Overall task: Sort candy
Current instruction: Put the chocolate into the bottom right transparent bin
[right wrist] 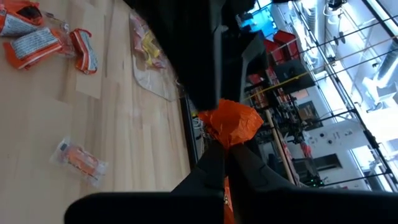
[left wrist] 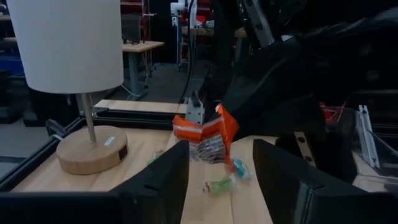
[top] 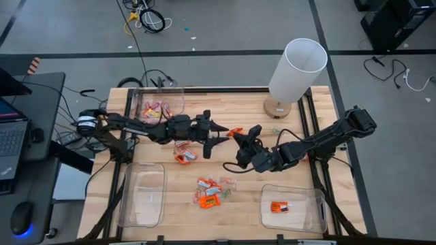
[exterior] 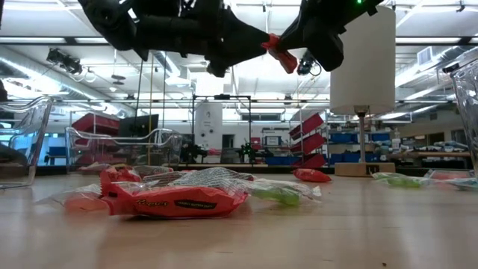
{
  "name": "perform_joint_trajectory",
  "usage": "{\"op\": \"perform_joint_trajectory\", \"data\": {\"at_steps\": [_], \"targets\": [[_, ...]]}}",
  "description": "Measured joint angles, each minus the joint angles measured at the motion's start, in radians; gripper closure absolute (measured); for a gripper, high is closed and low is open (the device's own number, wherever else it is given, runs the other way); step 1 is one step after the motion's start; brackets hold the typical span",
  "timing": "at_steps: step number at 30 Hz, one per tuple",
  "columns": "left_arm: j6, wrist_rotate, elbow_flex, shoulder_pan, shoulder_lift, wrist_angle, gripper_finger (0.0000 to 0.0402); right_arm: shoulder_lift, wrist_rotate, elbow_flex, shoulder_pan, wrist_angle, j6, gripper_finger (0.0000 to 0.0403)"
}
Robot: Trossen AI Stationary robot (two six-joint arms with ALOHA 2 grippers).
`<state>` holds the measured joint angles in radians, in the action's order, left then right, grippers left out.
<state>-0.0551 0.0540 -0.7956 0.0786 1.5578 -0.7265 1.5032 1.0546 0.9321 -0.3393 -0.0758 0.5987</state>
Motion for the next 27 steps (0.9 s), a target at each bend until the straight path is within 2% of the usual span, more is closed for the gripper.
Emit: {"op": "perform_joint_trajectory", "data": {"at_steps": [6,10,21,24,27], "targets": [[-0.042,0.012,0.000,0.000,0.048,-0.126,0.0237,0.000,0.000,0.000,0.000,0.001,0.000,0.0403],[-0.052,0.019,-0.001,0.000,0.048,-0.137,0.0258,0.000,0.000,0.000,0.000,0.003,0.000,0.0403],[-0.086,0.019,-0.001,0.019,0.048,-0.117,0.0384,0.000,0.002,0.000,0.000,0.005,0.003,0.0402],[-0.081,0.027,0.000,0.019,0.048,-0.140,0.0396,0.000,0.026,0.000,-0.008,-0.007,-0.003,0.0391],[-0.076,0.045,0.000,0.019,0.049,-0.174,0.0399,0.000,0.098,0.000,-0.035,-0.022,0.003,0.0369]]}}
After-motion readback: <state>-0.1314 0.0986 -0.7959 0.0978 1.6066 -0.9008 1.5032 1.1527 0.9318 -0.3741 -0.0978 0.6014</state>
